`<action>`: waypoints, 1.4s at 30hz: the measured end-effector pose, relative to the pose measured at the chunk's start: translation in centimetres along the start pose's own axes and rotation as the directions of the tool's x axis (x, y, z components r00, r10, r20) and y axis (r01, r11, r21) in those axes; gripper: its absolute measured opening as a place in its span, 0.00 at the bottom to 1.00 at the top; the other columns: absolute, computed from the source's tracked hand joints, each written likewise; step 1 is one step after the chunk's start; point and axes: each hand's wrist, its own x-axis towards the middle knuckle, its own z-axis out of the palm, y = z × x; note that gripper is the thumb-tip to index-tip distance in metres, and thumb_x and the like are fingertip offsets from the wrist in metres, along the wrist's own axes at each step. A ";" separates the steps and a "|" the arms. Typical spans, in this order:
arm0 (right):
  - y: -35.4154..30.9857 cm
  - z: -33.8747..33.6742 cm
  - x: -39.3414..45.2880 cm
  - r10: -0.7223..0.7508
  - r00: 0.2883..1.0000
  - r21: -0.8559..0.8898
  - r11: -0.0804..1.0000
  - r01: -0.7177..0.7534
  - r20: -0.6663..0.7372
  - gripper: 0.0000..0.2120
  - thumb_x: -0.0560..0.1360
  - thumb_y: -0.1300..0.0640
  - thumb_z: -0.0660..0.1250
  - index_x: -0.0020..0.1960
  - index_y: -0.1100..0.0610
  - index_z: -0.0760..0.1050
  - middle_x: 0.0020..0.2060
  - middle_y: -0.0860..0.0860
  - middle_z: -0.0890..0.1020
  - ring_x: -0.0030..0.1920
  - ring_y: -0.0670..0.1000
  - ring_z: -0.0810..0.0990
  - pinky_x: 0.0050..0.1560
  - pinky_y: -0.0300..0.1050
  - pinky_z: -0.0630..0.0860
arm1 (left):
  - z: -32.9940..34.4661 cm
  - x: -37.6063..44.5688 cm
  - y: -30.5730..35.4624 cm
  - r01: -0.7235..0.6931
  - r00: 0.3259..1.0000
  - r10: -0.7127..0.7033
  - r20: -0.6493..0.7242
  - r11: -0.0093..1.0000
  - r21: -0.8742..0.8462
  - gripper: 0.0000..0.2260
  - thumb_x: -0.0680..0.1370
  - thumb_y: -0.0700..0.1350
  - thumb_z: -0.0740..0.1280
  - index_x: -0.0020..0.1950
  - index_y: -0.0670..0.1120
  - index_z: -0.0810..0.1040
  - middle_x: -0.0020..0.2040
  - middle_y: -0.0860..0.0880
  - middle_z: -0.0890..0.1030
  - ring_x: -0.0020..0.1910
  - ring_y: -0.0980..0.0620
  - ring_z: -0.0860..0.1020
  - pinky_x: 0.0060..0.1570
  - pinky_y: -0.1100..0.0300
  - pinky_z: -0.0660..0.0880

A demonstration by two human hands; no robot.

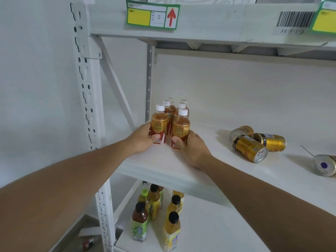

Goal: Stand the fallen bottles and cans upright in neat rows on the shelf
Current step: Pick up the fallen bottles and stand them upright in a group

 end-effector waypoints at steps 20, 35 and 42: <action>-0.9 2.2 1.8 0.051 0.996 -0.091 0.994 -0.058 -0.072 0.33 0.81 0.31 0.58 0.75 0.53 0.65 0.66 0.54 0.80 0.64 0.60 0.79 0.64 0.59 0.76 | 0.7 2.1 -2.2 -0.062 0.997 0.061 0.054 0.998 0.023 0.25 0.88 0.54 0.61 0.84 0.55 0.59 0.78 0.51 0.73 0.77 0.47 0.71 0.78 0.46 0.67; -1.1 2.5 1.4 0.054 0.997 -0.153 0.986 -0.063 -0.060 0.39 0.82 0.28 0.52 0.80 0.56 0.58 0.70 0.56 0.77 0.68 0.60 0.76 0.67 0.60 0.74 | 0.9 1.7 -1.7 -0.015 0.999 0.017 0.041 0.998 -0.059 0.29 0.83 0.56 0.66 0.82 0.65 0.59 0.74 0.57 0.76 0.73 0.50 0.73 0.75 0.45 0.68; -1.6 1.5 0.7 0.034 0.998 -0.027 0.999 -0.036 -0.055 0.39 0.79 0.28 0.59 0.80 0.53 0.60 0.72 0.54 0.73 0.72 0.57 0.72 0.70 0.60 0.73 | 0.1 0.6 -0.5 -0.033 0.999 0.029 -0.036 0.995 -0.089 0.29 0.76 0.55 0.69 0.75 0.69 0.64 0.71 0.67 0.75 0.68 0.68 0.73 0.73 0.50 0.69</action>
